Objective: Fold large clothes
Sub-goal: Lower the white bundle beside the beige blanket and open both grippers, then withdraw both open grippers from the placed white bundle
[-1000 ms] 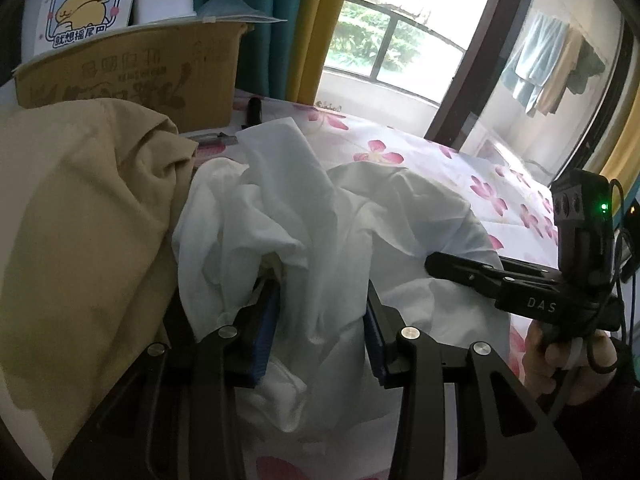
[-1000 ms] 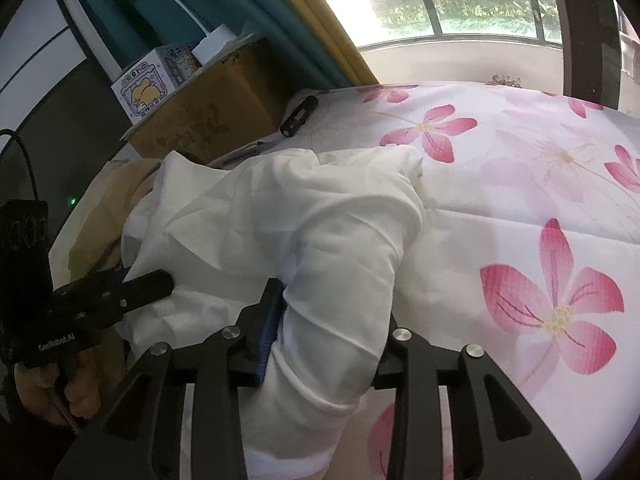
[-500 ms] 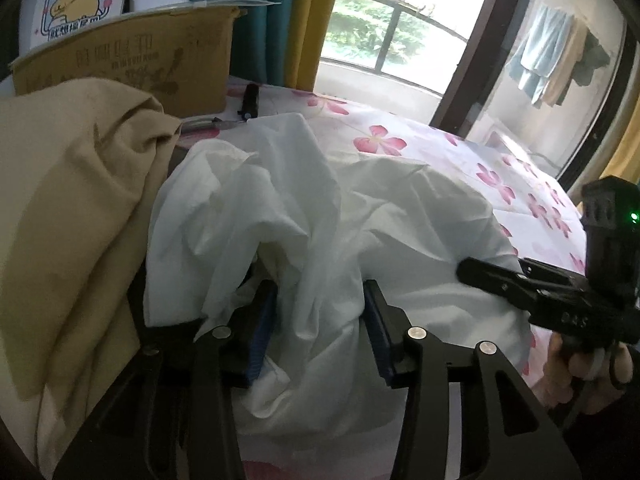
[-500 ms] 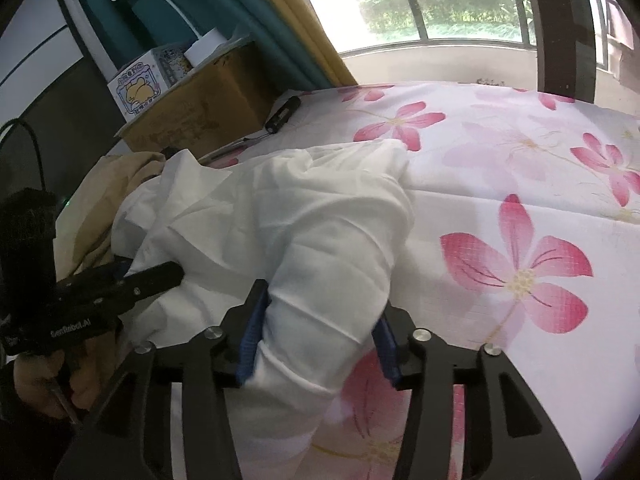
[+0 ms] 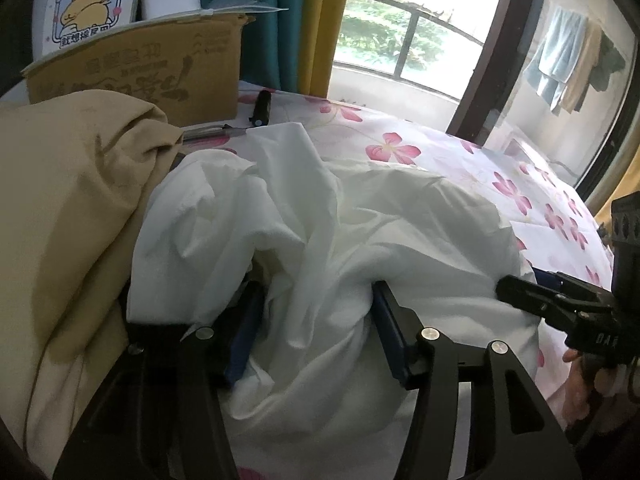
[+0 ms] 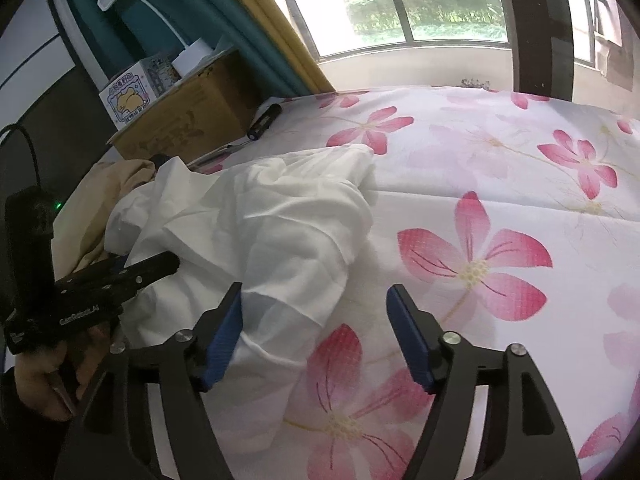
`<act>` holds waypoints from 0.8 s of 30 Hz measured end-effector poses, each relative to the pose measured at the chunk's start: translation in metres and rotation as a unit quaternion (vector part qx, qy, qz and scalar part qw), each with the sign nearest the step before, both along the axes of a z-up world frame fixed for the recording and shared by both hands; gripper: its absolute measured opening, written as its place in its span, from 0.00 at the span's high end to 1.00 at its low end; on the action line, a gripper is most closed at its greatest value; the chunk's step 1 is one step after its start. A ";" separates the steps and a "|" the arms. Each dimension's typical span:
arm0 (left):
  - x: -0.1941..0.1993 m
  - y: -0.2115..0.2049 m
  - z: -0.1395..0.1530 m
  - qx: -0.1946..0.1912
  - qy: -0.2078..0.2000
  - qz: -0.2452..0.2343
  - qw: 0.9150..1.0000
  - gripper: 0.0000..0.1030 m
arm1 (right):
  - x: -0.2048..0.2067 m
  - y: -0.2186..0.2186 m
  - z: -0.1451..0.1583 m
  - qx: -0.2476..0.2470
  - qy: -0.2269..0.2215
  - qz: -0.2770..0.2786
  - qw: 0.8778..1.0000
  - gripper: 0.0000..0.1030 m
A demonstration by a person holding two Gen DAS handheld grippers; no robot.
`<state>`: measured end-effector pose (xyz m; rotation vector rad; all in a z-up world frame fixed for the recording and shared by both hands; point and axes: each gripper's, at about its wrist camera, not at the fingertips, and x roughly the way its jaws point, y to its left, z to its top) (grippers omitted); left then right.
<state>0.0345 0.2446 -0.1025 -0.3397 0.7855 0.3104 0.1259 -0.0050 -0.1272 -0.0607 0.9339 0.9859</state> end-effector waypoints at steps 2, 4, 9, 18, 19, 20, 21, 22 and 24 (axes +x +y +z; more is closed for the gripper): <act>-0.003 -0.003 0.000 0.000 0.002 0.005 1.000 0.43 | 0.000 -0.005 0.001 0.003 0.004 0.001 1.000 0.28; -0.008 -0.006 0.002 0.003 0.001 0.012 1.000 0.43 | 0.000 -0.010 0.002 0.004 0.005 0.001 1.000 0.27; -0.019 -0.016 0.007 0.020 -0.006 0.029 0.999 0.43 | 0.000 -0.025 0.005 0.000 -0.002 -0.001 1.000 0.26; -0.033 -0.031 0.010 0.048 -0.017 0.056 0.997 0.43 | 0.007 -0.059 0.010 -0.014 -0.022 -0.029 0.999 0.26; -0.034 -0.032 0.009 0.046 -0.017 0.057 0.997 0.43 | 0.008 -0.062 0.010 -0.015 -0.023 -0.032 0.999 0.26; -0.033 -0.033 0.008 0.044 -0.015 0.058 0.997 0.43 | 0.008 -0.066 0.010 -0.016 -0.025 -0.035 0.999 0.26; -0.034 -0.034 0.007 0.044 -0.013 0.061 0.997 0.43 | 0.009 -0.071 0.011 -0.016 -0.027 -0.038 0.999 0.26; -0.036 -0.036 0.007 0.044 -0.014 0.063 0.997 0.43 | 0.009 -0.074 0.011 -0.016 -0.028 -0.040 0.999 0.26; -0.039 -0.041 0.009 0.045 -0.019 0.064 0.997 0.43 | 0.009 -0.083 0.011 -0.016 -0.029 -0.046 0.998 0.26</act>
